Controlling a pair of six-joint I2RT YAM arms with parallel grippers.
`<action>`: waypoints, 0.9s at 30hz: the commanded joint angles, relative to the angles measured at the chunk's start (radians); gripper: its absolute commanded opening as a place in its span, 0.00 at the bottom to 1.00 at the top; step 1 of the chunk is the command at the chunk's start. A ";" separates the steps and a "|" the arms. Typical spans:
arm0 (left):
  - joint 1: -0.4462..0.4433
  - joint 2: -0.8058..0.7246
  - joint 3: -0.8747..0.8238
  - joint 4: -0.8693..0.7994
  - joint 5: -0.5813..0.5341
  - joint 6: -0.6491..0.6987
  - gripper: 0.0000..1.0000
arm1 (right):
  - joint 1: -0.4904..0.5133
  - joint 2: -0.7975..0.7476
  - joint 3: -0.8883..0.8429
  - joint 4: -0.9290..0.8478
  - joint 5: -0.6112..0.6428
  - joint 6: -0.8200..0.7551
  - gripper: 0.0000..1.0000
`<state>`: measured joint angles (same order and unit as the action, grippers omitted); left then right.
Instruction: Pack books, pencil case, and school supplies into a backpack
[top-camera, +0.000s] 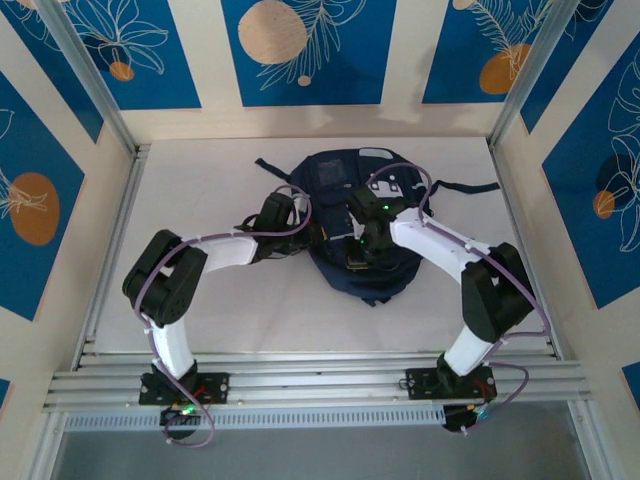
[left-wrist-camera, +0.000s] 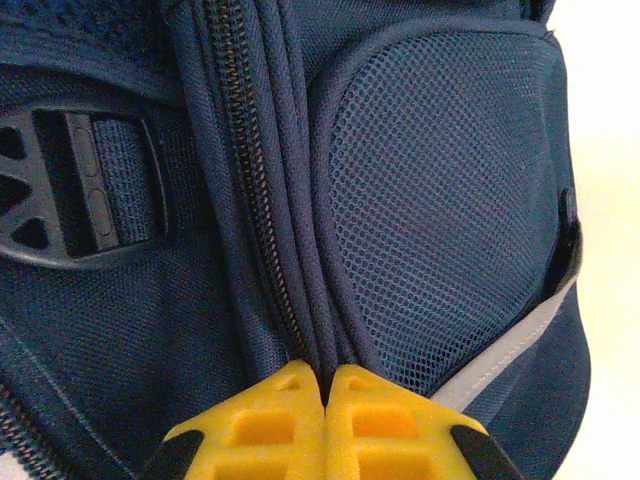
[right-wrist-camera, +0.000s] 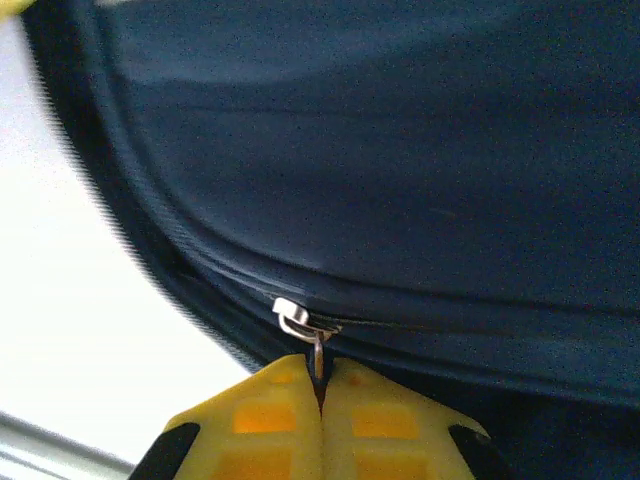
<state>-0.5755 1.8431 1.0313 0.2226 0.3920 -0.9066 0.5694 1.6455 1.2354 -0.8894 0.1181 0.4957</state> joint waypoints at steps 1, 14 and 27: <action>0.023 0.028 0.027 0.006 -0.091 0.046 0.00 | -0.022 -0.037 0.041 -0.243 0.204 -0.035 0.00; 0.075 -0.054 0.114 -0.227 -0.081 0.166 0.35 | 0.004 0.045 0.091 0.020 0.183 -0.229 0.00; 0.057 -0.273 -0.093 -0.180 -0.093 -0.059 0.72 | 0.006 0.144 0.199 0.362 -0.263 -0.017 0.00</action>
<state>-0.5053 1.5772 0.9833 -0.0116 0.3019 -0.8608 0.5701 1.7737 1.3941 -0.6704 0.0067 0.4088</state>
